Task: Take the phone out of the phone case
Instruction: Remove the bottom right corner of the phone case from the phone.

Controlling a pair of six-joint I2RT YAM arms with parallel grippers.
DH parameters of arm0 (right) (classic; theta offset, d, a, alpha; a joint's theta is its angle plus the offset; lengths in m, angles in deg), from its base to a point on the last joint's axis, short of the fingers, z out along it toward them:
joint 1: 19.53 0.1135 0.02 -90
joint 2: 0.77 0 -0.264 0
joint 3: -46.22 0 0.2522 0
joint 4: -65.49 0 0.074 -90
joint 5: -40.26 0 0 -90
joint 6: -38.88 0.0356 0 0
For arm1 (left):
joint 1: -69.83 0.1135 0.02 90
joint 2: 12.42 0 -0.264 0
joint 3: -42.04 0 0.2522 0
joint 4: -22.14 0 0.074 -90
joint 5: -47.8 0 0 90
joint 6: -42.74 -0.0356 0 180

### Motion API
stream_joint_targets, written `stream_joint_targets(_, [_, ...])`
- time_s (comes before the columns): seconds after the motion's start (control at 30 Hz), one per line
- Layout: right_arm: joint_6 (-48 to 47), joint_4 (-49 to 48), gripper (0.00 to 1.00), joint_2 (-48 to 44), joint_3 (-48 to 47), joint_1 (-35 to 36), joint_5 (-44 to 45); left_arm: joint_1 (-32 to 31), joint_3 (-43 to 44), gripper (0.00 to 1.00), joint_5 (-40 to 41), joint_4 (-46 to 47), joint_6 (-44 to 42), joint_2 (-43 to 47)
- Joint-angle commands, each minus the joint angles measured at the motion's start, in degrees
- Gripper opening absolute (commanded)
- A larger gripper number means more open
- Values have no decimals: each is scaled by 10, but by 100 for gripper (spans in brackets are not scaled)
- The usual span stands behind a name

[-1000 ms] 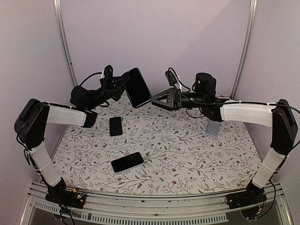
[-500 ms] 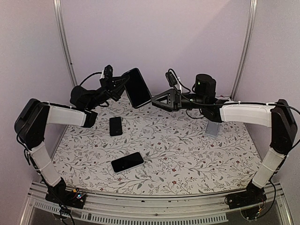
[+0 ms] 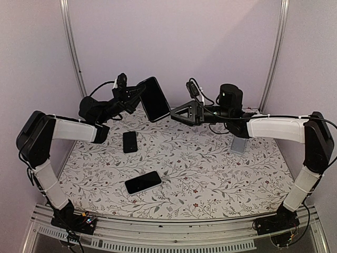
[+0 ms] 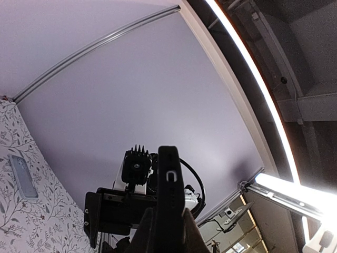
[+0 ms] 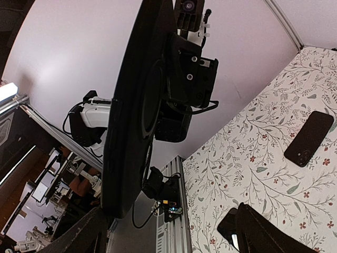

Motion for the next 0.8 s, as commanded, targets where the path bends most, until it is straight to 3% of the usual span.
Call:
stream_joint_targets(0.0, [-7,69,85,24,29,-23,46,-12,37,0,29,144,70,29])
stream_joint_targets(0.5, [1,72,85,27,32,-25,50,-21,48,0,24,155,69,27])
stream_joint_targets(0.77, [8,76,85,40,11,-25,39,-42,60,0,-4,114,44,16])
